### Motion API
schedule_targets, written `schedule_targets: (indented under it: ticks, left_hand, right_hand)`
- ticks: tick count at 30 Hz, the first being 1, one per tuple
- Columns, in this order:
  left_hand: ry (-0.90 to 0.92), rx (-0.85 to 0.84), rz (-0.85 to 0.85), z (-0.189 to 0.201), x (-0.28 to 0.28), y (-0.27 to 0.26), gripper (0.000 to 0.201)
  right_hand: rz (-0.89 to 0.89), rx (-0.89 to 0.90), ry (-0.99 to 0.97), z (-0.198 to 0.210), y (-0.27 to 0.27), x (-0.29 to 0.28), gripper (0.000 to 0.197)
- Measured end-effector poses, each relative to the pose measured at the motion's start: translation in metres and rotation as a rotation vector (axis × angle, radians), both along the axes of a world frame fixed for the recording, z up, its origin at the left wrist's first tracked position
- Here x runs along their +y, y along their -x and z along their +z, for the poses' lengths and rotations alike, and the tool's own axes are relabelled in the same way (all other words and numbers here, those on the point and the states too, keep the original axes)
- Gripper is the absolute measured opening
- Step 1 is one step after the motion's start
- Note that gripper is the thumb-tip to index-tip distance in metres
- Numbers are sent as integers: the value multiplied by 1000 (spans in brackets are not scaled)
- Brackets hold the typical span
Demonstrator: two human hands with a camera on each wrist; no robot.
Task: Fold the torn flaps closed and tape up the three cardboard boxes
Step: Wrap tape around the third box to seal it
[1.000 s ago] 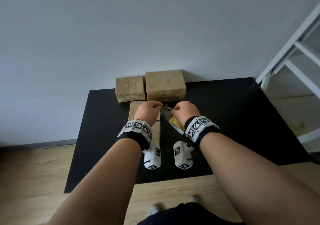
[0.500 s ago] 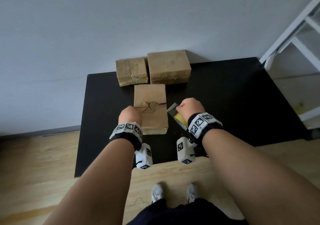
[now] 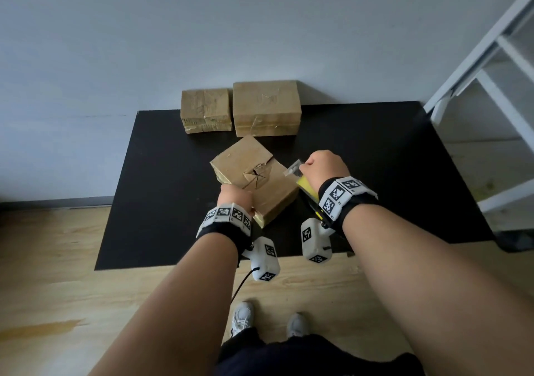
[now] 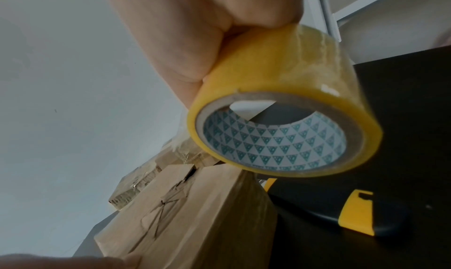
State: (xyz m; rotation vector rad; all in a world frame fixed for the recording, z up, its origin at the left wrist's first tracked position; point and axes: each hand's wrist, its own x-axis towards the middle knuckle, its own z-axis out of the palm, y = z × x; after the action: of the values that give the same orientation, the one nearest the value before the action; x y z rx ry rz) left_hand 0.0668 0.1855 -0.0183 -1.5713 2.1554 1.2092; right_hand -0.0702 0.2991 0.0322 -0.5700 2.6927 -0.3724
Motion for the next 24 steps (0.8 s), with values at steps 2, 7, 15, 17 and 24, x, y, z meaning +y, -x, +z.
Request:
schedule_targets:
  ticks: [2, 7, 15, 17, 24]
  left_hand:
    - [5, 90, 89, 1, 13, 10, 36]
    - [227, 132, 21, 20, 26, 24, 31]
    - [116, 456, -235, 49, 47, 39, 27]
    - [132, 478, -220, 48, 48, 39, 16]
    - [90, 491, -110, 53, 46, 32, 13]
  right_hand:
    - [9, -2, 32, 1, 3, 13, 24]
    - [50, -20, 65, 11, 10, 33, 26]
    - [98, -133, 175, 23, 11, 44, 27]
    - [112, -142, 181, 24, 10, 46, 26]
    - [147, -248, 228, 22, 6, 54, 33]
